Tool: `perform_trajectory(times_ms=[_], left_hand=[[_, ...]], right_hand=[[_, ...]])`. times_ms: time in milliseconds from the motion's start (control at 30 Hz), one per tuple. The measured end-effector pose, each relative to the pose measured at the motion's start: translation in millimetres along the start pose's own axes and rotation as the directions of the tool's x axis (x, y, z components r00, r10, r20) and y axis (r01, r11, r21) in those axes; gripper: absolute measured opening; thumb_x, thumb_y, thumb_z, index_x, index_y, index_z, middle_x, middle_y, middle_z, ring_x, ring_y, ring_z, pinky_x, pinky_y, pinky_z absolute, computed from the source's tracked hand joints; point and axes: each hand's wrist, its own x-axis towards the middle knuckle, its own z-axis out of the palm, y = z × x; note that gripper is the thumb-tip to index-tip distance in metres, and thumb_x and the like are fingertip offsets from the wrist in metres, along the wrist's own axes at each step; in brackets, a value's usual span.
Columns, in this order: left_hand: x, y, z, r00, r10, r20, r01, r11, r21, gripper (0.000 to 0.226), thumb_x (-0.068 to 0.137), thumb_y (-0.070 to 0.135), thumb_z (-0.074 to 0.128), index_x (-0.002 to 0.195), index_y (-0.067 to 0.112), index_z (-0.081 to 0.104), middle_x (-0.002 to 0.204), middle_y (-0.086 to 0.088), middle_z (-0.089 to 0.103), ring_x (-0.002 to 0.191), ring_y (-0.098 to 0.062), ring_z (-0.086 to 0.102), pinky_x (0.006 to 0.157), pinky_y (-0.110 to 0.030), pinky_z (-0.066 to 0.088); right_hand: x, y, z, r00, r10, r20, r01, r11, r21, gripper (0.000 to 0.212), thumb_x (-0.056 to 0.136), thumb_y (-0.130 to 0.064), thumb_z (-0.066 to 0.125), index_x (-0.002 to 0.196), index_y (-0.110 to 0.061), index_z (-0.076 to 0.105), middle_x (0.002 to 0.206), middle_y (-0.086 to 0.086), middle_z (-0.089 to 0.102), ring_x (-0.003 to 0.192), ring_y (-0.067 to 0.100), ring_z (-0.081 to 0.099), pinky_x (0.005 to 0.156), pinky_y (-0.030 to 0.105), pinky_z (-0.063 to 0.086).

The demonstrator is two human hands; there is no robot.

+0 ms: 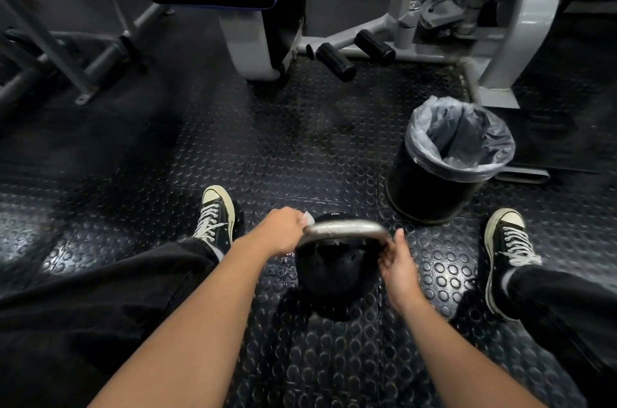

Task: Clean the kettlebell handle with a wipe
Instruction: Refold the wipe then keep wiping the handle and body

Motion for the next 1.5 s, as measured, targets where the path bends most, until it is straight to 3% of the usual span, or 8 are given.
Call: perform_trajectory(times_ms=[133,367,567,800,967,1200,1367,1500], left_hand=[[3,1,0,0.999,0.011,-0.040,-0.013,0.999,-0.038,0.030,0.103,0.017,0.040,0.079,0.012,0.057,0.083,-0.010,0.062,0.075,-0.024,0.056,0.053,-0.027,0.038],[9,-3,5,0.999,0.006,-0.052,-0.009,0.999,-0.049,0.044,0.105,0.021,0.037,0.064,0.026,0.051,0.074,-0.004,0.063,0.067,-0.017,0.055,0.053,-0.027,0.036],[13,-4,2,0.999,-0.008,-0.053,0.004,0.997,-0.074,0.039,0.105,0.028,0.038,0.076,0.016,0.060,0.085,-0.005,0.068,0.083,-0.024,0.064,0.065,-0.031,0.043],[-4,3,20,0.984,-0.047,-0.174,0.032,0.995,-0.091,0.034,0.107,0.027,0.034,0.094,0.012,0.062,0.088,-0.005,0.061,0.089,-0.026,0.052,0.076,-0.032,0.036],[-6,-5,36,0.968,-0.113,-0.225,0.079,0.985,-0.156,0.037,0.108,0.030,0.030,0.102,0.026,0.067,0.093,-0.009,0.068,0.092,-0.029,0.057,0.079,-0.035,0.043],[-24,-4,51,0.940,-0.152,-0.306,0.075,0.966,-0.246,0.034,0.108,0.029,0.028,0.087,0.018,0.053,0.076,-0.004,0.059,0.089,-0.031,0.056,0.072,-0.040,0.043],[-29,8,61,0.930,-0.141,-0.339,0.034,0.952,-0.304,0.034,0.108,0.025,0.026,0.127,0.028,0.054,0.103,-0.013,0.065,0.090,-0.029,0.055,0.078,-0.034,0.041],[-38,8,75,0.915,-0.173,-0.365,0.028,0.929,-0.369,0.042,0.108,0.030,0.024,0.146,0.037,0.042,0.121,-0.007,0.065,0.097,-0.030,0.062,0.090,-0.040,0.050]], right_hand=[[-1,-1,1,1.000,0.011,-0.017,-0.011,1.000,-0.002,0.083,0.081,-0.076,0.044,0.137,-0.016,0.059,0.134,0.003,0.066,0.127,0.015,0.058,0.113,0.033,0.039],[6,7,-5,0.996,0.043,-0.079,-0.046,0.998,-0.047,0.099,0.058,-0.100,0.048,0.125,-0.030,0.068,0.125,-0.005,0.071,0.126,0.017,0.059,0.118,0.045,0.035],[12,14,-8,0.994,0.070,-0.085,-0.074,0.996,-0.046,0.096,0.058,-0.101,0.049,0.121,-0.032,0.070,0.122,-0.007,0.073,0.125,0.016,0.059,0.117,0.044,0.036],[10,10,-5,0.994,0.067,-0.086,-0.071,0.997,-0.040,0.083,0.064,-0.093,0.052,0.114,-0.030,0.072,0.118,-0.008,0.074,0.118,0.012,0.062,0.109,0.036,0.041],[11,10,-5,0.998,0.035,-0.044,-0.035,0.999,-0.018,0.051,0.095,-0.067,0.040,0.106,-0.029,0.071,0.108,-0.010,0.076,0.109,0.006,0.064,0.105,0.031,0.041],[10,13,-5,0.999,0.016,-0.044,-0.018,0.999,-0.039,0.078,0.065,-0.094,0.050,0.105,-0.033,0.076,0.115,-0.009,0.075,0.118,0.011,0.063,0.113,0.038,0.039],[12,16,-7,0.998,0.020,-0.054,-0.023,0.998,-0.064,0.094,0.059,-0.100,0.049,0.119,-0.032,0.072,0.121,-0.009,0.073,0.123,0.013,0.060,0.118,0.044,0.035],[9,14,-6,0.998,0.028,-0.050,-0.032,0.997,-0.069,0.086,0.057,-0.100,0.049,0.109,-0.036,0.075,0.119,-0.010,0.074,0.122,0.013,0.061,0.118,0.044,0.035]])
